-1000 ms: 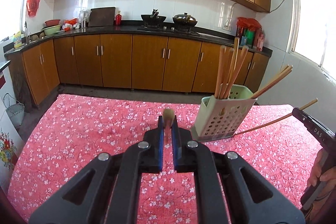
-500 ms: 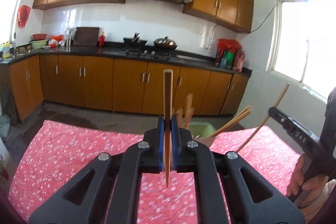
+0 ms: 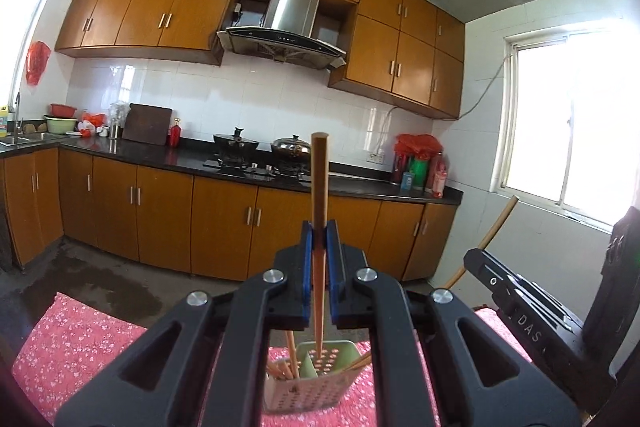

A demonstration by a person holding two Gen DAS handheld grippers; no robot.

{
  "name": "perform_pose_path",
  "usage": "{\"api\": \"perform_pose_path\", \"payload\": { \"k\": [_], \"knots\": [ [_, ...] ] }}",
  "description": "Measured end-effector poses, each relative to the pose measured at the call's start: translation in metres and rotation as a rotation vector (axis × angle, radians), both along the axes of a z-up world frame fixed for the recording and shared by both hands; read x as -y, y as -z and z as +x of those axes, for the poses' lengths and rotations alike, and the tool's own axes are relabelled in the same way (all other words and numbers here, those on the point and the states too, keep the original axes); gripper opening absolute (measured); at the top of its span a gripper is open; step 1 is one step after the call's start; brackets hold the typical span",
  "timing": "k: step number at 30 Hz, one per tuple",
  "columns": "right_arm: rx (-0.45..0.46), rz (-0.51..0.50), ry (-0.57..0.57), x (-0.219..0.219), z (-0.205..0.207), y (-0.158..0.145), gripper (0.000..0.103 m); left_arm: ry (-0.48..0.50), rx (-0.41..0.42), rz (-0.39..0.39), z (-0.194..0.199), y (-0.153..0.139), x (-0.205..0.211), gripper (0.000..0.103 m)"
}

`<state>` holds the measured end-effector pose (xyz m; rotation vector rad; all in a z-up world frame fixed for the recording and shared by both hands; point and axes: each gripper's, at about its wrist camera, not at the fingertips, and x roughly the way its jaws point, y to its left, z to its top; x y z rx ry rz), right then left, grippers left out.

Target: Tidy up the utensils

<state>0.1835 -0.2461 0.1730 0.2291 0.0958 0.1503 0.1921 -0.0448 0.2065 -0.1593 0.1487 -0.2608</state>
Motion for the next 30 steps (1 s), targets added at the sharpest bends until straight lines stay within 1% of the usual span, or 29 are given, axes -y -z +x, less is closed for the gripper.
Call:
{"api": "perform_pose_path", "payload": {
  "k": [3,6,9,12,14,15,16,17,18,20,22,23,24,25,26,27,28,30],
  "knots": [
    [-0.013,-0.010,0.038,-0.004,0.017,0.010,0.008,-0.036,-0.024,0.010,0.017,0.014,0.005,0.008],
    [-0.048,-0.008,0.046,-0.007,0.031,0.025,0.008,-0.043,-0.058,0.000,0.032,0.029,0.003,0.008],
    [-0.068,-0.012,0.045,-0.008,0.035,0.034,0.008,-0.039,-0.090,-0.003,0.046,0.041,0.003,0.008],
    [-0.089,-0.023,0.032,-0.008,0.039,0.039,0.008,-0.033,-0.117,0.015,0.054,0.051,0.005,0.008],
    [-0.091,-0.027,0.021,-0.008,0.039,0.039,0.010,-0.031,-0.128,0.003,0.058,0.054,0.002,0.011],
    [-0.090,-0.029,0.020,-0.008,0.038,0.038,0.020,-0.032,-0.126,0.000,0.058,0.054,0.000,0.018],
    [-0.086,-0.032,0.019,-0.007,0.036,0.037,0.029,-0.040,-0.122,-0.001,0.057,0.053,-0.002,0.028],
    [-0.073,-0.035,0.025,-0.006,0.032,0.035,0.045,-0.050,-0.114,-0.003,0.055,0.051,-0.006,0.032],
    [-0.061,-0.039,0.027,-0.005,0.029,0.033,0.048,-0.053,-0.109,-0.004,0.053,0.049,-0.008,0.035],
    [-0.049,-0.055,0.033,-0.003,0.024,0.028,0.048,-0.067,-0.097,-0.005,0.047,0.044,-0.016,0.040],
    [-0.037,-0.062,0.047,0.001,0.018,0.021,0.056,-0.087,-0.085,-0.005,0.040,0.039,-0.024,0.051],
    [-0.028,-0.064,0.057,0.003,0.014,0.018,0.064,-0.095,-0.081,-0.004,0.036,0.037,-0.027,0.054],
    [-0.013,-0.066,0.069,0.006,0.007,0.015,0.076,-0.113,-0.073,0.002,0.029,0.034,-0.034,0.061],
    [0.002,-0.066,0.080,0.008,-0.001,0.012,0.084,-0.127,-0.066,0.008,0.024,0.032,-0.038,0.072],
    [0.011,-0.064,0.086,0.010,-0.006,0.009,0.098,-0.138,-0.060,0.014,0.018,0.032,-0.042,0.078],
    [0.031,-0.061,0.093,0.012,-0.018,0.007,0.101,-0.156,-0.048,0.029,0.008,0.031,-0.047,0.090],
    [0.040,-0.064,0.096,0.012,-0.025,0.005,0.101,-0.166,-0.041,0.042,0.000,0.031,-0.050,0.097],
    [0.033,-0.090,0.101,0.010,-0.037,0.004,0.101,-0.192,-0.031,0.078,-0.019,0.034,-0.057,0.099]
  ]
}}
